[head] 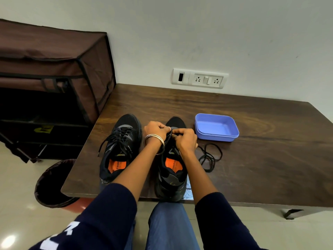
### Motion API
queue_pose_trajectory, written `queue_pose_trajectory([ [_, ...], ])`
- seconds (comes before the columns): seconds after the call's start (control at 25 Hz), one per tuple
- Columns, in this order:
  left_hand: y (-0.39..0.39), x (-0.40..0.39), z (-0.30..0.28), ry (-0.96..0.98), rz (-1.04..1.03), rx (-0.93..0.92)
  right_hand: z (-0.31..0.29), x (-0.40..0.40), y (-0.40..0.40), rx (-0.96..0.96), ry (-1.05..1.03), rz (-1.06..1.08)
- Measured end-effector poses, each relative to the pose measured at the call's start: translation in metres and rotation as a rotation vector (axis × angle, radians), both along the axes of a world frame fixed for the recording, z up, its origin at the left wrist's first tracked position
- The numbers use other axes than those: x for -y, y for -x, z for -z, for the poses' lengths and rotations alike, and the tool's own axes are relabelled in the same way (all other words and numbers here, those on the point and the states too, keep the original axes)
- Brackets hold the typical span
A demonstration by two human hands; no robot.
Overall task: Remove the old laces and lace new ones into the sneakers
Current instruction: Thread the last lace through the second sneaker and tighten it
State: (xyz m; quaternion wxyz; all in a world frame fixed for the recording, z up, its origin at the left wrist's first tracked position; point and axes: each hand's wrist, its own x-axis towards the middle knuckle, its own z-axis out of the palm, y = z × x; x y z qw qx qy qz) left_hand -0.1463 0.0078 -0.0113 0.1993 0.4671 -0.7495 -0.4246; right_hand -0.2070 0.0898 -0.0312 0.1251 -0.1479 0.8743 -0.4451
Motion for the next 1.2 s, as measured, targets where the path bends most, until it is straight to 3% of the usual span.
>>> queue_pose_trajectory([
  [0.12,0.004,0.006,-0.006,0.144,0.148,0.091,0.0,-0.001,0.002,-0.016,-0.004,-0.014],
  [0.2,0.005,0.011,-0.01,0.166,0.146,0.051,0.0,-0.001,0.003,-0.021,-0.021,-0.009],
  [0.24,0.006,0.014,-0.013,0.081,0.096,-0.057,-0.001,-0.001,0.003,-0.017,-0.028,-0.004],
  [0.4,0.006,0.025,-0.066,-0.737,-0.16,-0.907,-0.002,0.0,0.003,-0.025,-0.088,-0.022],
  [0.48,0.001,0.036,-0.107,-0.937,-0.222,-1.244,-0.003,-0.002,0.003,-0.035,-0.106,-0.051],
  [0.56,-0.004,0.041,-0.137,-0.998,-0.182,-1.381,-0.007,-0.002,0.006,-0.023,-0.135,-0.086],
  [0.64,-0.01,0.035,-0.149,-0.794,-0.064,-1.152,-0.019,-0.002,0.01,0.045,-0.178,-0.113],
  [0.8,-0.02,0.015,-0.111,-0.047,0.269,-0.369,-0.062,-0.017,0.017,0.353,-0.025,-0.147],
  [0.92,-0.02,-0.002,-0.082,0.35,0.57,0.085,-0.093,-0.035,0.016,0.353,0.113,-0.212],
  [1.04,-0.01,-0.012,-0.073,0.349,0.582,0.084,-0.108,-0.047,0.016,0.244,0.12,-0.226],
  [1.2,-0.008,-0.02,-0.075,0.288,0.556,-0.05,-0.107,-0.06,0.014,0.306,0.262,-0.201],
])
